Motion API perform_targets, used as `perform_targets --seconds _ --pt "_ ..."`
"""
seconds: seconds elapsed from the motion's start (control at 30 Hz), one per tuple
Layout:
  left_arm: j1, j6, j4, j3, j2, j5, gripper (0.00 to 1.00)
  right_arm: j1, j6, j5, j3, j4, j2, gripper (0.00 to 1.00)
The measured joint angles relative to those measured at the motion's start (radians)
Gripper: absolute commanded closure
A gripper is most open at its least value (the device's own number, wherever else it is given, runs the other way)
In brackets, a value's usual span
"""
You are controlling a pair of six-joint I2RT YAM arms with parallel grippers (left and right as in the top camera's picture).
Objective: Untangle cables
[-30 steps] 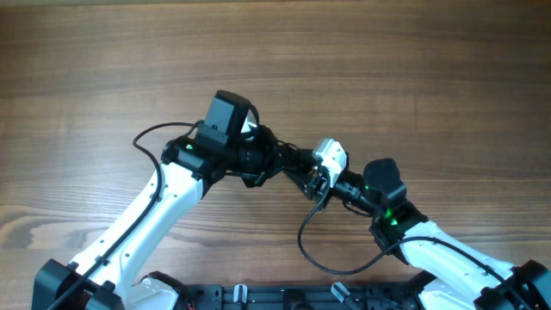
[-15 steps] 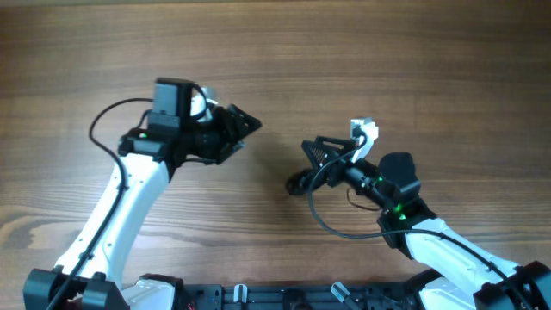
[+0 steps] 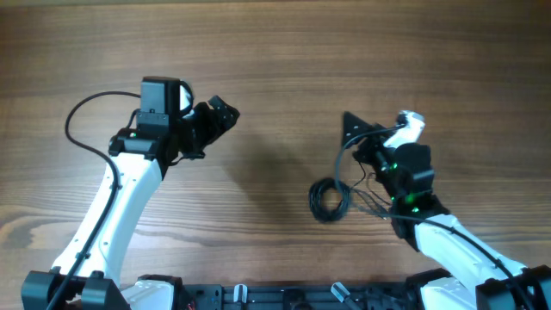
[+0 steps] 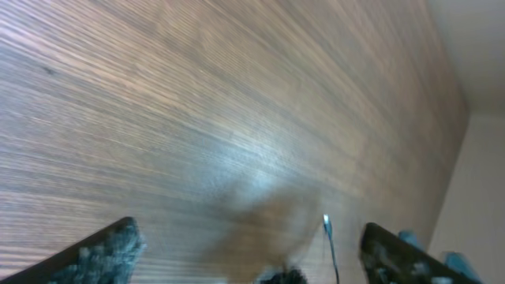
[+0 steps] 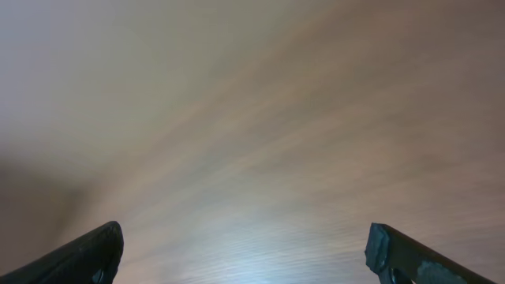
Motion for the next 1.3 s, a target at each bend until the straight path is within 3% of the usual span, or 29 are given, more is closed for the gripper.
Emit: perform_targets --seconds 0.13,0.17,0.23,0.3,0.4,0.47,0.57,0.7,0.83,0.9,1.0,1.1,1.13,1.2,1.3 --pt "0.018 0.001 0.002 0.000 0.000 -0.009 0.02 -0.101 -0.019 -0.002 0.057 -0.173 0.000 0.00" --pt "0.017 0.002 0.002 0.000 0.000 0.000 0.10 -0.106 -0.037 -0.026 0.077 -0.198 -0.006 0.00" --pt "0.010 0.007 0.001 0.000 0.000 0.020 0.11 -0.107 -0.060 -0.080 0.116 -0.268 -0.045 0.00" --pt "-0.021 0.024 0.002 0.000 0.000 0.049 0.19 -0.107 -0.071 -0.112 0.142 -0.369 -0.122 0.00" --pt "-0.119 0.093 0.000 0.000 0.000 0.070 0.20 -0.107 -0.071 -0.113 0.152 -0.492 -0.256 0.00" --pt "-0.237 0.143 0.000 0.000 0.000 0.076 0.14 -0.107 -0.055 -0.084 0.154 -0.588 -0.371 0.00" --pt "-0.380 0.138 -0.019 0.000 0.021 0.020 0.14 -0.107 -0.024 -0.028 0.156 -0.711 -0.508 0.00" --pt "-0.582 -0.035 -0.042 0.000 0.153 -0.080 0.15 -0.107 -0.002 0.063 0.158 -0.822 -0.627 0.00" --pt "-0.675 -0.271 -0.023 0.000 0.206 -0.118 0.16 -0.107 0.003 0.108 0.159 -0.931 -0.649 0.00" --pt "-0.720 -0.344 0.006 0.000 0.218 -0.126 0.16 -0.107 0.006 0.108 0.159 -0.958 -0.649 0.00" --pt "-0.763 -0.428 0.011 0.000 0.261 -0.128 0.25 -0.107 0.007 0.097 0.159 -0.972 -0.649 0.00" --pt "-0.751 -0.469 0.034 0.000 0.318 -0.106 0.27 -0.107 0.010 0.083 0.159 -0.972 -0.649 0.00" --pt "-0.749 -0.473 0.039 0.000 0.328 -0.099 0.33 -0.107 0.010 0.081 0.159 -0.972 -0.649 0.00" --pt "-0.748 -0.482 0.063 0.000 0.364 -0.082 0.64 -0.107 0.010 0.077 0.159 -0.972 -0.649 0.00" --pt "-0.745 -0.488 0.113 0.000 0.410 -0.045 0.96 -0.107 0.010 0.063 0.159 -0.972 -0.649 0.00"
